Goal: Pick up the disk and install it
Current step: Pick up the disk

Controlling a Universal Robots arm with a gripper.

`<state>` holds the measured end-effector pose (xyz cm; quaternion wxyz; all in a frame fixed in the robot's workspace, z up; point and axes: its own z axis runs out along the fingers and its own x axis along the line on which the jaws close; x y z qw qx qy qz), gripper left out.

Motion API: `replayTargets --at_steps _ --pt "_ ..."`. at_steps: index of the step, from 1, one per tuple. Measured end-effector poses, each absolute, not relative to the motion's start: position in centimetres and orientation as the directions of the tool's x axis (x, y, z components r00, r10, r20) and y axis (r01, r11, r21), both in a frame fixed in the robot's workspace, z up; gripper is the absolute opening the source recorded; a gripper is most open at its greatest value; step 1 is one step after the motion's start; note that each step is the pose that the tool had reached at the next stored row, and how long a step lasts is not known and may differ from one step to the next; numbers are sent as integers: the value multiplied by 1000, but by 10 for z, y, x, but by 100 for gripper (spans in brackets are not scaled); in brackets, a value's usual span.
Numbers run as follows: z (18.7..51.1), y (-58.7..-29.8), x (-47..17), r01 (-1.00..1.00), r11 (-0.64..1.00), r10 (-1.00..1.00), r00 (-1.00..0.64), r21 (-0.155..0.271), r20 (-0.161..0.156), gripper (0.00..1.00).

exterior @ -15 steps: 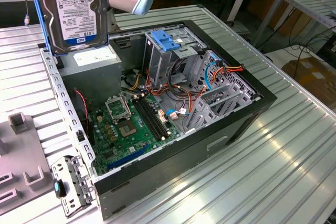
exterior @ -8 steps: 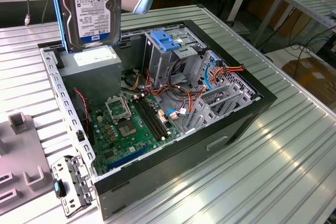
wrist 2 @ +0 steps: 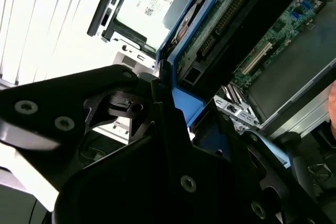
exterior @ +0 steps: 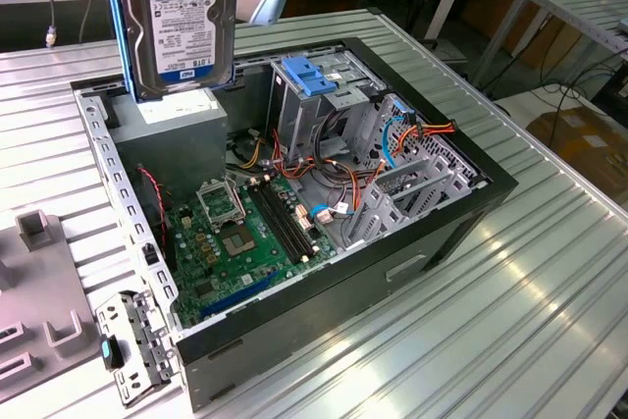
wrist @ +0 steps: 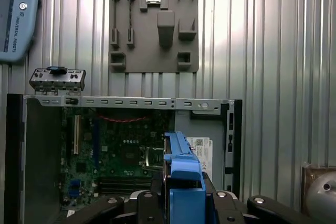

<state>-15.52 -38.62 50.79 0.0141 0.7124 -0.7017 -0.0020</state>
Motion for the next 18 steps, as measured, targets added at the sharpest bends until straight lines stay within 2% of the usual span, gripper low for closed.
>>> replayTargets --at_steps 18 --pt "506 -395 -134 -1000 4 -1000 -4 23 19 37"
